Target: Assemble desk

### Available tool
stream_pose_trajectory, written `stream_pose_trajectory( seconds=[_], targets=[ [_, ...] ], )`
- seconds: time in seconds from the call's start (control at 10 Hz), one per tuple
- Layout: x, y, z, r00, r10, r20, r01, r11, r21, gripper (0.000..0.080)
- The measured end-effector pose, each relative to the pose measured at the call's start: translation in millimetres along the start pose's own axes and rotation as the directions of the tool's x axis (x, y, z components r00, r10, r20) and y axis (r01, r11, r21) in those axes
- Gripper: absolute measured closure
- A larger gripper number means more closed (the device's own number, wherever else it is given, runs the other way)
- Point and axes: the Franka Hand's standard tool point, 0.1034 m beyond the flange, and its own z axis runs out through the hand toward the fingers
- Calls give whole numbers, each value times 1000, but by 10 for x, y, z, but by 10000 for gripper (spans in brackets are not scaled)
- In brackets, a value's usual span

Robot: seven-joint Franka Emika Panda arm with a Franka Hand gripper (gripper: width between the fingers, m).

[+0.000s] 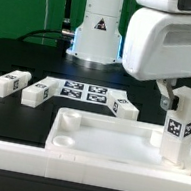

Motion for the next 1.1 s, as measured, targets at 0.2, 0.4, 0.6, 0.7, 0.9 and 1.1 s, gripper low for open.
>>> stream_pose_trajectory(
  seconds=[0.2,0.4,0.6,0.7,0.9,1.1],
  targets=[
    [0,0,0,1000,0,0,0,1000,0,512],
    [0,0,0,1000,28,0,-28,1000,0,512],
    [-9,40,-14,997,75,-3,-75,997,4,512],
    [-16,41,-9,981,195,-3,-195,981,11,512],
    [-33,32,10,916,401,-6,-401,916,14,512],
    [-27,38,14,829,560,-14,-559,829,23,511]
  ],
)
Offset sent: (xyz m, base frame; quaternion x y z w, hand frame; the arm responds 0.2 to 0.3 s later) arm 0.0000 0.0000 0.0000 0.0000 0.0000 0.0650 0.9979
